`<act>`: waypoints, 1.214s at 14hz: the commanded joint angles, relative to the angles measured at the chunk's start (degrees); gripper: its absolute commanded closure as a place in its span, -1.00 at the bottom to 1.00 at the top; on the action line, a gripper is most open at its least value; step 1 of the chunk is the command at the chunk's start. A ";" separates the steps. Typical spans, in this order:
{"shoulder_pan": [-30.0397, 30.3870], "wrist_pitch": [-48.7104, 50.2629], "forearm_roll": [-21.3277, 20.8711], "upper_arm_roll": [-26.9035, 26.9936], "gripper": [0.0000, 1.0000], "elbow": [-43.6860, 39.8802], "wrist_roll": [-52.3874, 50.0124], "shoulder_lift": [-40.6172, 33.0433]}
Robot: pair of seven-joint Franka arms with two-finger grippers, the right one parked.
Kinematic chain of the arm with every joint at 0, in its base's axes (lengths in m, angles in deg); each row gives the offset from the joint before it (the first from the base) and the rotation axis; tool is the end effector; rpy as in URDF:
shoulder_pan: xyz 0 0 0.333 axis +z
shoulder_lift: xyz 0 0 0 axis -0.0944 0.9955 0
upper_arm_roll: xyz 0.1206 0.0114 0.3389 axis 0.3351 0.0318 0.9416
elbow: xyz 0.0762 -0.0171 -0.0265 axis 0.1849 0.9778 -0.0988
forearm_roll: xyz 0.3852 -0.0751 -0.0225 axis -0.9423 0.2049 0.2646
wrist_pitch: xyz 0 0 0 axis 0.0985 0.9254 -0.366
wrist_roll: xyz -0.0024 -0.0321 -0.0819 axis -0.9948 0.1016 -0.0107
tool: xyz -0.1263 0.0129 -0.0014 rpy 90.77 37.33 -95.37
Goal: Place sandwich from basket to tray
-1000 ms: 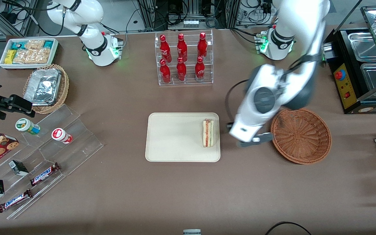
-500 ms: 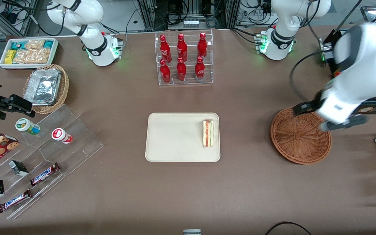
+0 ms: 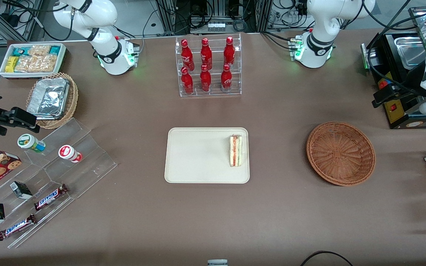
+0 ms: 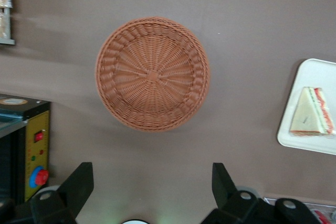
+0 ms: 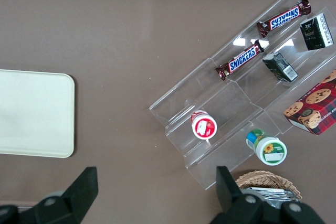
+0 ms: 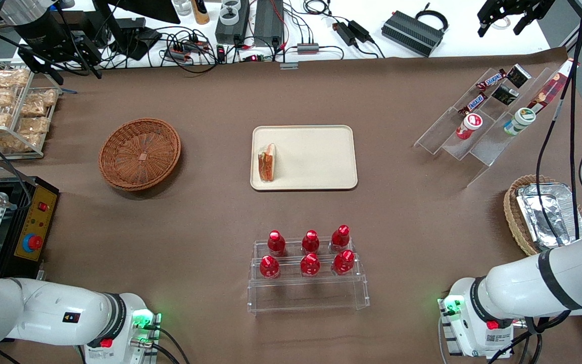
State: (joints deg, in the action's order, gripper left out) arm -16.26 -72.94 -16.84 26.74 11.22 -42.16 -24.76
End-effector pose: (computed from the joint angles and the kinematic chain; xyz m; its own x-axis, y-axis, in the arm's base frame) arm 0.5206 -0.0056 0.6318 0.9846 0.1687 -0.0467 0.1689 -0.9856 -0.0012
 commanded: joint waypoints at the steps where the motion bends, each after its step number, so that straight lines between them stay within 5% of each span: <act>1: -0.06 3.00 -2.39 -0.96 -1.00 -2.48 0.32 -0.01; 4: 1.08 5.21 -1.69 -1.75 -1.00 -5.13 0.49 1.22; 7: 12.05 5.65 -1.86 -12.80 -1.00 -5.48 1.28 2.36; 17: 12.16 6.53 -2.13 -12.92 -1.00 -9.70 1.90 4.39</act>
